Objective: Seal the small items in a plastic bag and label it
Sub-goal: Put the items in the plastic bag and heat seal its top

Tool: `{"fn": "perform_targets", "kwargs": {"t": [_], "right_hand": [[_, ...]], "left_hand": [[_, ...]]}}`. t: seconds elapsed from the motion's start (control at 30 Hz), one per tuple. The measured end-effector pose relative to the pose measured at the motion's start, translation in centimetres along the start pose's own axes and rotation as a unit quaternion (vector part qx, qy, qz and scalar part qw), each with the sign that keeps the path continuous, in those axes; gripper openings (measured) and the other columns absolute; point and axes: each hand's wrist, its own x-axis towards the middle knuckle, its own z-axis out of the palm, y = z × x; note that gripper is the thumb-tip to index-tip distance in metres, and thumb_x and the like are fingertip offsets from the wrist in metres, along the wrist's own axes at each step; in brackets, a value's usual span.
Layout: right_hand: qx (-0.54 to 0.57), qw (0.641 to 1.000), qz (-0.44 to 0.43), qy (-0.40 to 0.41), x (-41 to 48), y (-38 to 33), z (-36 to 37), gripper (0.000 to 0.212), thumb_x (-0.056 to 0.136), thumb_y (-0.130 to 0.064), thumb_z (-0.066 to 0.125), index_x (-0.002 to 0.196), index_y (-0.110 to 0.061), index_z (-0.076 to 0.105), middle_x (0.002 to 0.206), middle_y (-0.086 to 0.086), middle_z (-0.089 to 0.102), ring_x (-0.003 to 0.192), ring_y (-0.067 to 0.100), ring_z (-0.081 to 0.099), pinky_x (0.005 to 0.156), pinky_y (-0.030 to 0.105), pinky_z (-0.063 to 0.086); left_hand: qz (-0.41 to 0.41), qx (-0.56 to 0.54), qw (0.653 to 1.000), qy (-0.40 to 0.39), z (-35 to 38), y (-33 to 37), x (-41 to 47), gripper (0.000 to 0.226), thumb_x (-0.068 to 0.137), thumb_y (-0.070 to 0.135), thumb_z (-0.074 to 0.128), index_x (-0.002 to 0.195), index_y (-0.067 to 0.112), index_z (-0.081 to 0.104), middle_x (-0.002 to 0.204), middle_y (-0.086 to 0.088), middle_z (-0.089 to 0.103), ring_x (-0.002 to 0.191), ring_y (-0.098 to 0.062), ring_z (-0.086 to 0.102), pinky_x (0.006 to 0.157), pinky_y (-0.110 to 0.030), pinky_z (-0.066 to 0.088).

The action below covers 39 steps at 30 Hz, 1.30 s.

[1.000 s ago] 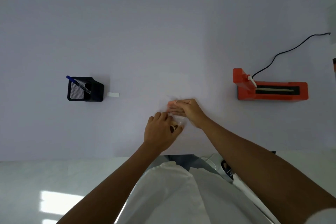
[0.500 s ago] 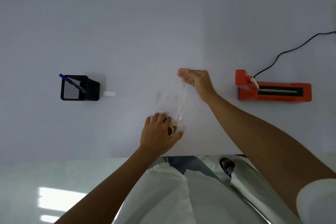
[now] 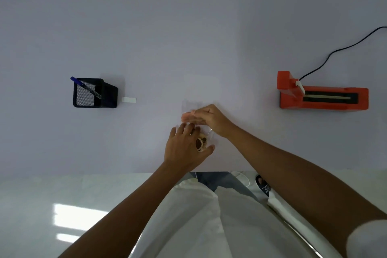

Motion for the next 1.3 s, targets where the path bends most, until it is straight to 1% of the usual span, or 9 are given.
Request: {"fn": "perform_targets", "kwargs": {"t": [0.17, 0.37, 0.53, 0.67, 0.83, 0.97, 1.03, 1.17, 1.3], "right_hand": [[-0.012, 1.000, 0.011, -0.005, 1.1, -0.2, -0.3, 0.035, 0.103, -0.021, 0.045, 0.116, 0.000, 0.070, 0.114, 0.011, 0.075, 0.109, 0.021, 0.071, 0.096, 0.028, 0.055], [-0.010, 0.999, -0.002, 0.032, 4.3, -3.1, -2.6, 0.035, 0.103, -0.022, 0.045, 0.117, -0.001, 0.069, 0.115, 0.013, 0.074, 0.109, 0.023, 0.071, 0.099, 0.038, 0.054], [0.025, 0.997, -0.018, 0.072, 7.4, -6.3, -4.5, 0.033, 0.100, -0.024, 0.051, 0.113, 0.000, 0.070, 0.111, 0.015, 0.075, 0.105, 0.025, 0.072, 0.095, 0.035, 0.057], [0.004, 0.994, -0.053, 0.093, 8.0, -6.3, -4.5, 0.036, 0.101, -0.023, 0.049, 0.116, 0.003, 0.069, 0.113, 0.013, 0.074, 0.108, 0.022, 0.071, 0.098, 0.036, 0.055], [0.002, 0.983, -0.101, 0.153, 7.4, -5.8, -4.2, 0.036, 0.104, -0.018, 0.046, 0.120, 0.007, 0.066, 0.117, 0.017, 0.072, 0.112, 0.021, 0.069, 0.102, 0.036, 0.053], [0.003, 0.973, -0.127, 0.192, 6.3, -6.1, -4.5, 0.034, 0.104, -0.014, 0.044, 0.119, 0.006, 0.067, 0.117, 0.015, 0.072, 0.113, 0.017, 0.068, 0.099, 0.028, 0.053], [0.007, 0.974, -0.131, 0.187, 5.0, -5.8, -4.4, 0.034, 0.103, -0.014, 0.044, 0.118, 0.007, 0.068, 0.114, 0.015, 0.073, 0.110, 0.017, 0.070, 0.094, 0.024, 0.053], [-0.012, 0.989, -0.088, 0.118, 1.3, -2.7, -2.5, 0.037, 0.104, -0.020, 0.043, 0.116, 0.000, 0.071, 0.113, 0.012, 0.075, 0.112, 0.022, 0.069, 0.101, 0.035, 0.052], [0.001, 0.996, -0.043, 0.076, -1.8, 0.8, -1.3, 0.038, 0.105, -0.022, 0.041, 0.116, -0.001, 0.071, 0.113, 0.013, 0.075, 0.110, 0.027, 0.070, 0.102, 0.039, 0.053]], "left_hand": [[-0.005, 0.009, 1.000, -0.001, -0.1, 0.2, 0.1, 0.080, 0.081, 0.081, 0.022, 0.129, 0.026, 0.055, 0.139, 0.004, 0.056, 0.130, -0.021, 0.049, 0.112, -0.045, 0.036], [0.001, 0.017, 1.000, -0.004, -0.2, 0.2, 0.4, 0.077, 0.079, 0.079, 0.031, 0.126, 0.023, 0.055, 0.137, 0.002, 0.055, 0.126, -0.022, 0.049, 0.108, -0.043, 0.039], [0.000, 0.016, 1.000, 0.001, -0.1, 0.1, 0.3, 0.076, 0.078, 0.079, 0.034, 0.127, 0.024, 0.054, 0.137, 0.003, 0.055, 0.127, -0.020, 0.049, 0.109, -0.042, 0.039], [0.000, 0.018, 1.000, 0.003, -0.3, 0.1, 0.5, 0.075, 0.078, 0.079, 0.035, 0.126, 0.024, 0.054, 0.138, 0.002, 0.055, 0.126, -0.021, 0.050, 0.109, -0.042, 0.039], [0.000, 0.021, 1.000, -0.003, -0.2, 0.2, 0.3, 0.076, 0.078, 0.079, 0.034, 0.129, 0.026, 0.052, 0.141, 0.003, 0.051, 0.128, -0.020, 0.048, 0.110, -0.043, 0.038], [-0.005, 0.025, 1.000, -0.012, -0.2, 0.3, 0.4, 0.079, 0.078, 0.081, 0.030, 0.130, 0.025, 0.052, 0.142, 0.002, 0.051, 0.130, -0.022, 0.047, 0.110, -0.045, 0.038], [-0.006, 0.026, 1.000, -0.013, -0.1, 0.2, 0.5, 0.080, 0.078, 0.081, 0.029, 0.130, 0.024, 0.052, 0.141, 0.002, 0.052, 0.129, -0.022, 0.047, 0.109, -0.045, 0.038], [-0.007, 0.020, 1.000, -0.007, -0.3, 0.2, 0.6, 0.078, 0.079, 0.081, 0.029, 0.129, 0.025, 0.053, 0.140, 0.003, 0.053, 0.128, -0.022, 0.048, 0.110, -0.044, 0.038], [0.000, 0.025, 1.000, -0.009, -0.3, 0.4, 0.6, 0.077, 0.080, 0.080, 0.026, 0.128, 0.026, 0.055, 0.136, 0.004, 0.057, 0.126, -0.021, 0.050, 0.109, -0.044, 0.038]]}}
